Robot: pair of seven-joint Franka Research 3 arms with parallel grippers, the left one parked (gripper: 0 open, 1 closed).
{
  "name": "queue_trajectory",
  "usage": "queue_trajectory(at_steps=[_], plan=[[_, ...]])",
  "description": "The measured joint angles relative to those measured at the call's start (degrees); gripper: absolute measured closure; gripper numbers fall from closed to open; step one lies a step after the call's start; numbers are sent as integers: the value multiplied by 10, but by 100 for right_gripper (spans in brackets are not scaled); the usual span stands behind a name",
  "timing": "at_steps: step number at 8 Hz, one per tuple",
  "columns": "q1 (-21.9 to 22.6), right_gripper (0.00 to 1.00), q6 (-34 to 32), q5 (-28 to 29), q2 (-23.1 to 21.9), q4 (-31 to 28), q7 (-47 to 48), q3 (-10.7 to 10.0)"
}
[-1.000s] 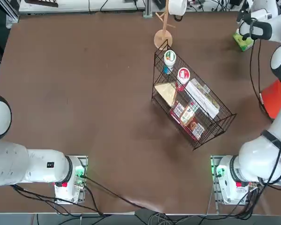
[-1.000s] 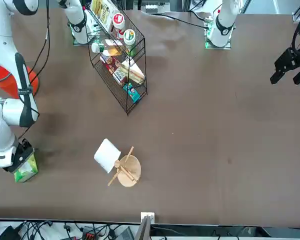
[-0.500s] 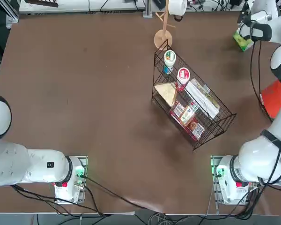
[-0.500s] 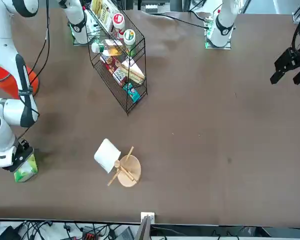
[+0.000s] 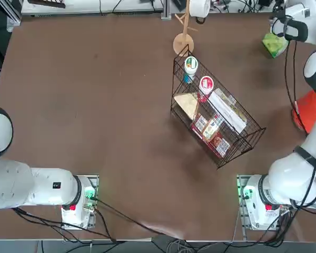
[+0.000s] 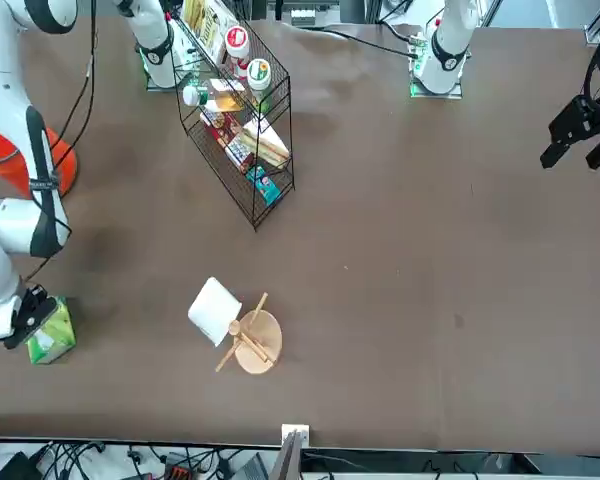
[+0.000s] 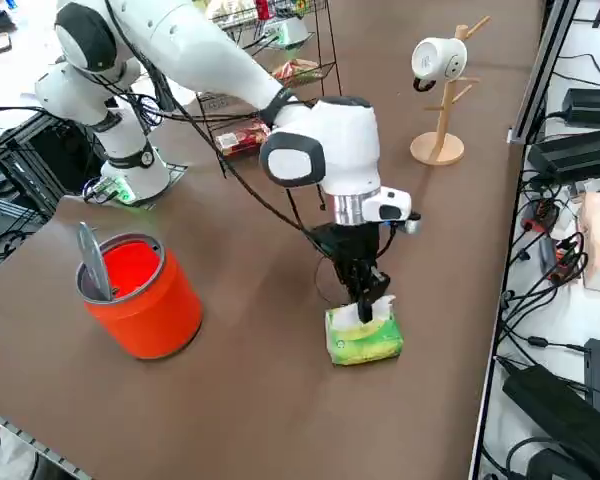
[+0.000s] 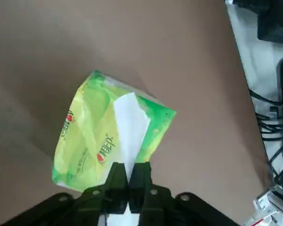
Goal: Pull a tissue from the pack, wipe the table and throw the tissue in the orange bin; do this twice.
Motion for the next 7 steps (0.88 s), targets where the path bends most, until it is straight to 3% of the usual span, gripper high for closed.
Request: queue_trajectory(at_steps=[2, 4, 6, 7], plan=[[6, 98, -60, 54, -25, 20, 5, 1], [21, 98, -160, 78, -71, 18, 80, 4], [51, 98, -219, 111, -137, -38, 207, 9], [61, 98, -225, 162, -174, -89, 261, 9]])
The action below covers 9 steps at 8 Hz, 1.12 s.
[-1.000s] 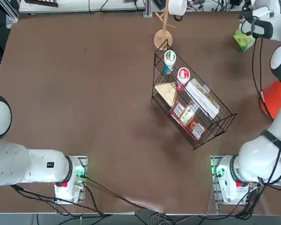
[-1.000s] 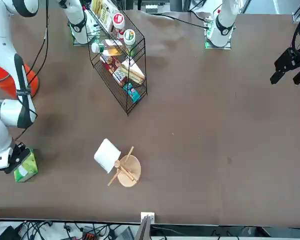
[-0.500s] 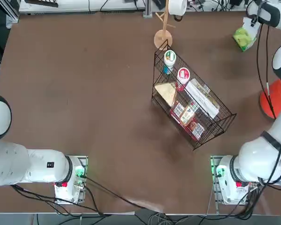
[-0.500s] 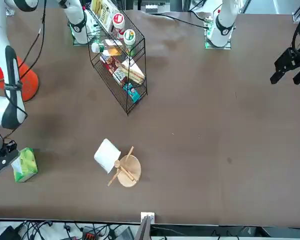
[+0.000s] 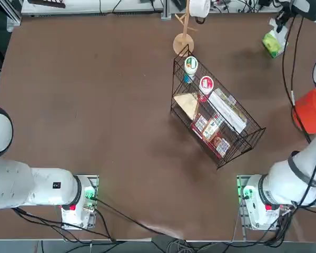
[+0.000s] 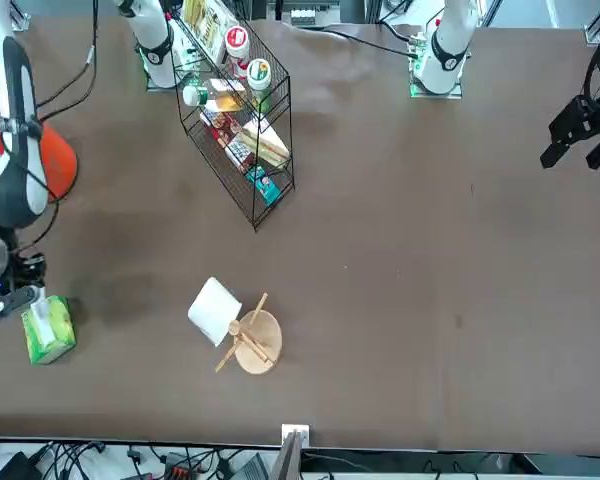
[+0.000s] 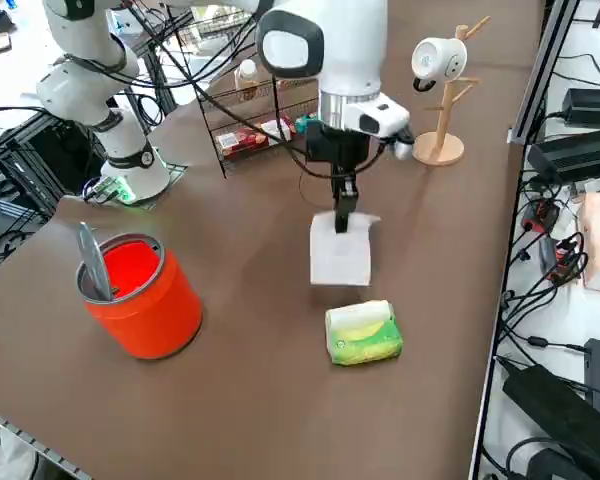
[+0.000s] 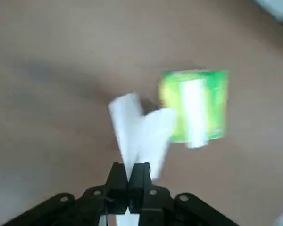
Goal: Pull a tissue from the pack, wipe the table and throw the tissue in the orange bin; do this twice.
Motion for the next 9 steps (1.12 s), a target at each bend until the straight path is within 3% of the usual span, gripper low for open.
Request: queue_trajectory(at_steps=[2, 4, 9], plan=[[9, 98, -2, 91, -64, -109, 69, 1], [32, 98, 7, 128, -116, -210, 163, 2], [88, 98, 64, 157, -227, -411, 333, 4]])
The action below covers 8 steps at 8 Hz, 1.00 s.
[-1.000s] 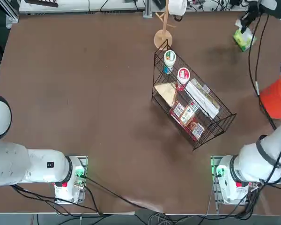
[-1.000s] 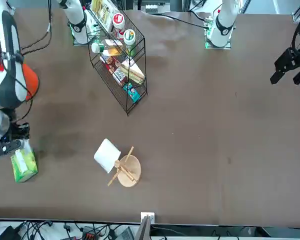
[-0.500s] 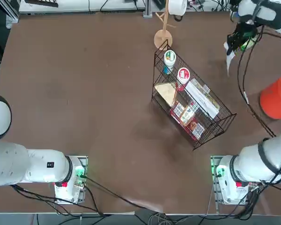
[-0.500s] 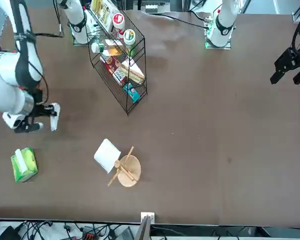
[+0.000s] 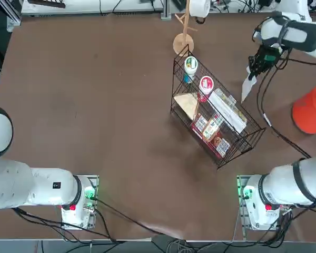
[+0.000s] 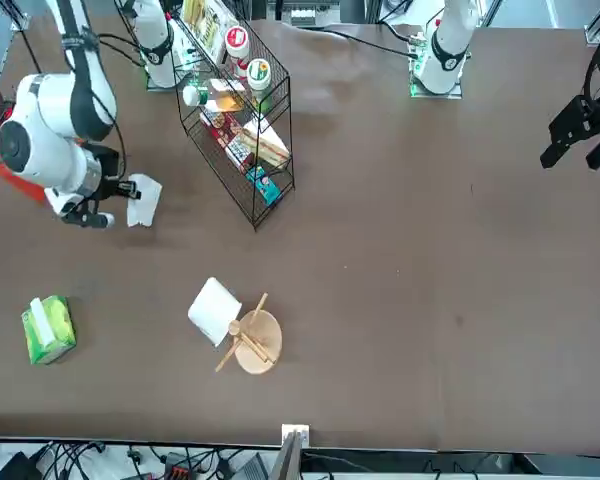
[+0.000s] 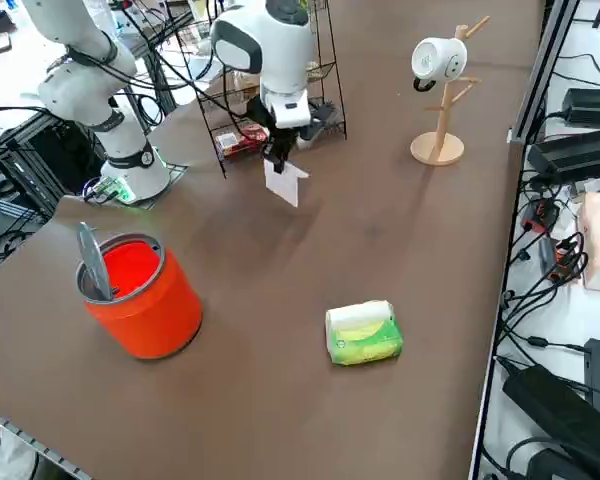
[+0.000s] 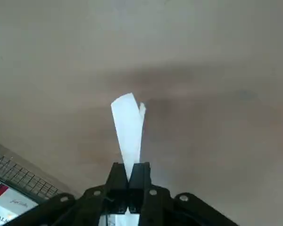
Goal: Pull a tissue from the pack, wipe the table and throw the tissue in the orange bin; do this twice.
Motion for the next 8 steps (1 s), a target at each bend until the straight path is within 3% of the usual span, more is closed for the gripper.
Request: queue_trajectory(at_steps=[3, 8], plan=[[49, 98, 75, 0, -3, -75, 98, 1], [142, 98, 164, 1, 67, -91, 279, 2]])
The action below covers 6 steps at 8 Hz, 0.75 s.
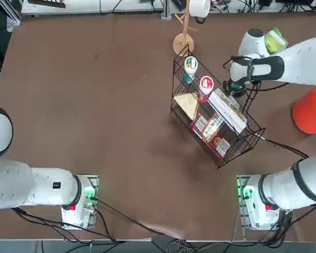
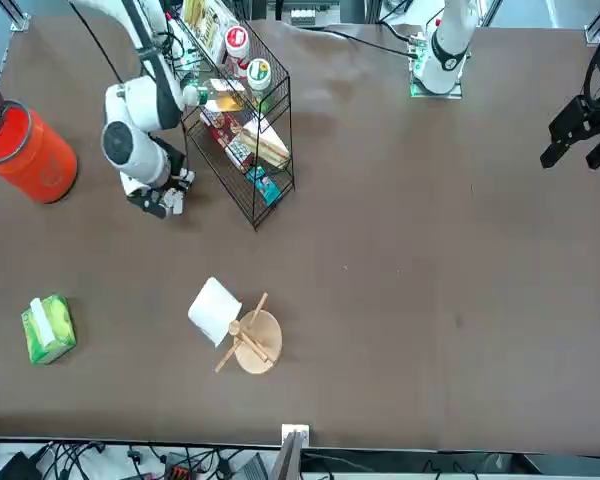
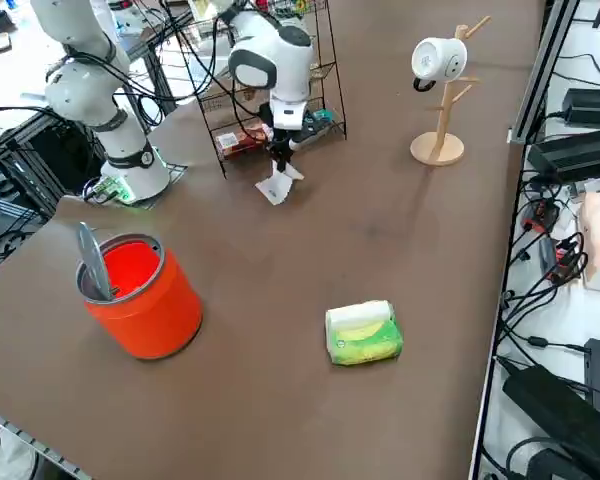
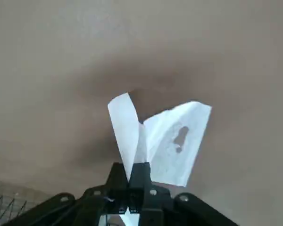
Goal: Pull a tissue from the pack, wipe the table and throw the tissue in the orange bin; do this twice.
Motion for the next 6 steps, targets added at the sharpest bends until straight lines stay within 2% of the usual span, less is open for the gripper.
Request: queue_trajectory(at_steps=[4, 6], plan=[[-6, 98, 7, 0, 23, 0, -6, -10], [-32, 98, -13, 0, 26, 0, -42, -14]])
